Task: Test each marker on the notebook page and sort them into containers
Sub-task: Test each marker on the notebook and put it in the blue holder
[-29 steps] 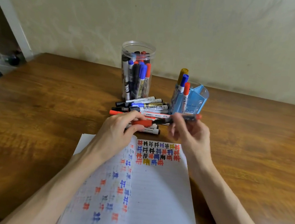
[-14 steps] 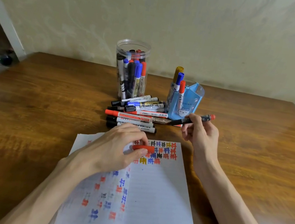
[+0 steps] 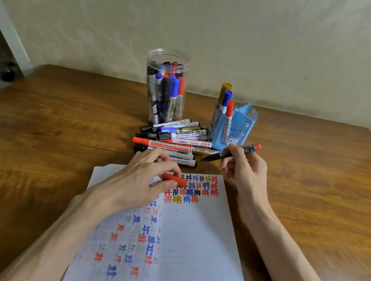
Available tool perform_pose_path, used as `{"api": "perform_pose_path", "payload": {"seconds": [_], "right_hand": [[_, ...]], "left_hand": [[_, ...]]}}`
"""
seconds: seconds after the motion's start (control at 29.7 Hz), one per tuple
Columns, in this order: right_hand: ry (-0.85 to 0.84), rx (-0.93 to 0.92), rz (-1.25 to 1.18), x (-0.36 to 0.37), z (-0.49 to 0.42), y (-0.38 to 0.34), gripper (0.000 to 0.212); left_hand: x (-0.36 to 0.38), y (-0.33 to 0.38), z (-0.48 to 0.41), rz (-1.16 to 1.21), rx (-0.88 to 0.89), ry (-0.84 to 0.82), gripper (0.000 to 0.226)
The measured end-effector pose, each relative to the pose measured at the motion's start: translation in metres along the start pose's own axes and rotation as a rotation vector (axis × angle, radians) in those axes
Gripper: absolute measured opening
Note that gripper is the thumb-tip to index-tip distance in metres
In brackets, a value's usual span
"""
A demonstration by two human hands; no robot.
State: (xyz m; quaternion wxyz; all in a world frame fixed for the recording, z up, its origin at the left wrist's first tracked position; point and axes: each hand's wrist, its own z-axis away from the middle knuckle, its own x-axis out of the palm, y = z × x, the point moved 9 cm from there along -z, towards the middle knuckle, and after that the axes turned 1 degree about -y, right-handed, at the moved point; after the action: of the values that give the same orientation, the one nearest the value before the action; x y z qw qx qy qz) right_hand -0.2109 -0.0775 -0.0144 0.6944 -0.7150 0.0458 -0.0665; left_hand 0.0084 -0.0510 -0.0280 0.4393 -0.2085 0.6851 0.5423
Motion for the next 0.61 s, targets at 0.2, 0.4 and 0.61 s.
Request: {"api": "perform_pose_path", "payload": {"seconds": [0.2, 0.4, 0.61], "right_hand": [[-0.008, 0.009, 0.003, 0.004, 0.000, 0.003, 0.018], [-0.103, 0.016, 0.040, 0.014, 0.003, 0.003, 0.023], [-0.190, 0.034, 0.057, 0.019, 0.010, 0.003, 0.017]], "left_hand": [[-0.017, -0.015, -0.004, 0.045, 0.014, 0.092, 0.013], [-0.027, -0.019, -0.008, 0.029, 0.000, 0.140, 0.012], [-0.040, -0.006, -0.003, 0.073, 0.013, 0.246, 0.031]]}}
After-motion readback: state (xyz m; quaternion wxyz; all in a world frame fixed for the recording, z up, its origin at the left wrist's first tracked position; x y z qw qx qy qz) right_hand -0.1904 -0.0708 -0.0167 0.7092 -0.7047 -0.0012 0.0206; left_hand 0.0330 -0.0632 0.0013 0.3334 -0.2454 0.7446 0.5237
